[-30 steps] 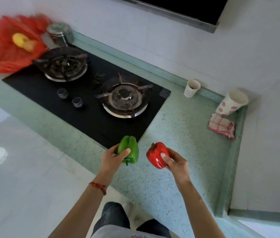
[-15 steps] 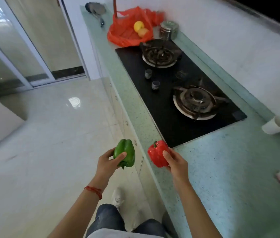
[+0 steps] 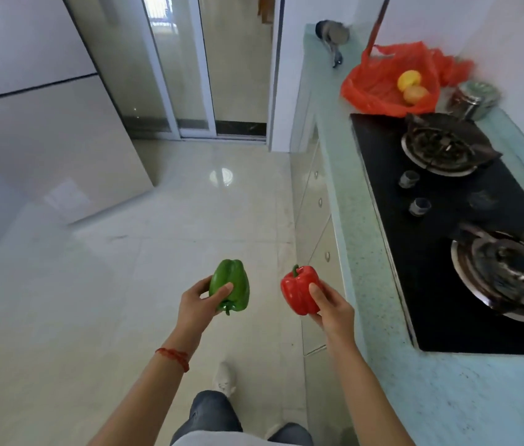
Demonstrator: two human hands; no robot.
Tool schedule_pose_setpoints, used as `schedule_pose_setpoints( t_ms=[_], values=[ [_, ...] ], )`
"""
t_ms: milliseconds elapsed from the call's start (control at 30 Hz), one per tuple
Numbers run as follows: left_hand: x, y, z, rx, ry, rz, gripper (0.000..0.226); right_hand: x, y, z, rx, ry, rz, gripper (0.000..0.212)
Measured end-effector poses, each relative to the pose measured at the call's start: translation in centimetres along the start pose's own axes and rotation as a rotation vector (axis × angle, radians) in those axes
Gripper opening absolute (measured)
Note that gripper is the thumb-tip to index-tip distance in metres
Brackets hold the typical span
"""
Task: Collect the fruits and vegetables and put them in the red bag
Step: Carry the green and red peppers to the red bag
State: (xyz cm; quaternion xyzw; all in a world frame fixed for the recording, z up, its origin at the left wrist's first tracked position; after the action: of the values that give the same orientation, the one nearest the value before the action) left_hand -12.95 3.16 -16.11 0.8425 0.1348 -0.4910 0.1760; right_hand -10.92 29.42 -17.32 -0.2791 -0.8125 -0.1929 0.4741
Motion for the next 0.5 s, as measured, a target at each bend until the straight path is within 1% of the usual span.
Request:
schedule_pose_setpoints(
  t_ms=[167,400,500],
  values=[
    [-2.4,1.4,5.1,-0.025,-0.008,-0.021,0.041,1.1,-5.6,1.4,0.02,0.024,-0.017,0.048],
    [-6.8,1.2,12.6,0.01,-0.032,-0.013,0.036,3.8,-12.3,4.2,-0.021,0.038,0.023,0.039],
    [-8.3,0.6,15.7,0.017,-0.016,-0.014,0.035,4.7,-14.8,5.8,-0.024,0.034,0.029,0.038]
  ],
)
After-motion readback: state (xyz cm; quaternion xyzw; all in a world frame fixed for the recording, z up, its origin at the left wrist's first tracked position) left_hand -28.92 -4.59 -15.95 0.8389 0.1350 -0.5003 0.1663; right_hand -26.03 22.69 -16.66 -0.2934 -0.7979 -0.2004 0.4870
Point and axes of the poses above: each hand's wrist, its own z-axis towards the middle knuckle, its own y-axis out of the back of the hand, x = y × z, the point moved 8 cm from there along z, towards the middle knuckle, and after that the axes turned 15 degrees about -x, right-handed, at the moved point
